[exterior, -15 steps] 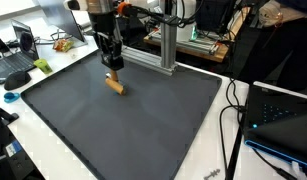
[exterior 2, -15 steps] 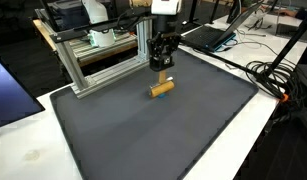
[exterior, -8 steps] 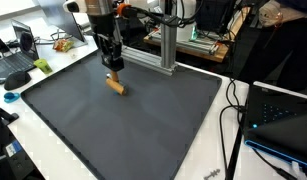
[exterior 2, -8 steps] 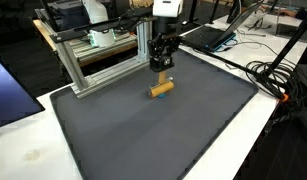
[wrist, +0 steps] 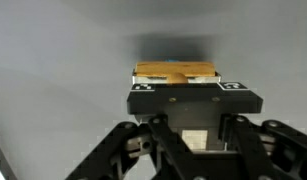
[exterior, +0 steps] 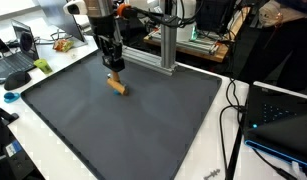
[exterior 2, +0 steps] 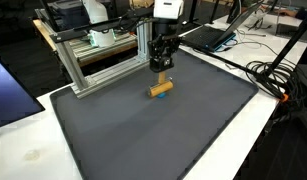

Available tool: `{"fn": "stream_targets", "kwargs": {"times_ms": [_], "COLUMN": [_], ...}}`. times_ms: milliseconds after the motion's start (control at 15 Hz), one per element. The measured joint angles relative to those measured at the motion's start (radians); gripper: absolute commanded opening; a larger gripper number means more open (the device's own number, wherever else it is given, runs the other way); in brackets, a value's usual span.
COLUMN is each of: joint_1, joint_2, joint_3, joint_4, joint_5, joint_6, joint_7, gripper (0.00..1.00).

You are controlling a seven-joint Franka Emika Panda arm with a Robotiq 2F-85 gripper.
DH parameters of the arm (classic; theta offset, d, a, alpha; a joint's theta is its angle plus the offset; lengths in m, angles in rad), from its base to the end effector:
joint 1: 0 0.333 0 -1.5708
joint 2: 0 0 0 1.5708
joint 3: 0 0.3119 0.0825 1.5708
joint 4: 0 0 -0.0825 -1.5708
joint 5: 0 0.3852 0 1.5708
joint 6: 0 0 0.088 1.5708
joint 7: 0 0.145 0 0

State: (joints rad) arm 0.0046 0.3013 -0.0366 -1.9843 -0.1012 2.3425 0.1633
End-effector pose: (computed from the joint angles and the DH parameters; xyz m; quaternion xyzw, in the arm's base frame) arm 0.6122 -0.0235 0.2768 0.9967 -0.0623 0.0311 0.0407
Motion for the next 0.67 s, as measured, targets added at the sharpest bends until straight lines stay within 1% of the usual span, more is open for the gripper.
{"fn": "stream_targets", "kwargs": {"times_ms": [667], "joint_1": [0.000], "joint_2": [0.014], "joint_3": [-0.001], "joint_4": [0.010], "joint_5": [0.000], "joint_6": [0.023], "joint_7": [0.005], "gripper": [0.22]}}
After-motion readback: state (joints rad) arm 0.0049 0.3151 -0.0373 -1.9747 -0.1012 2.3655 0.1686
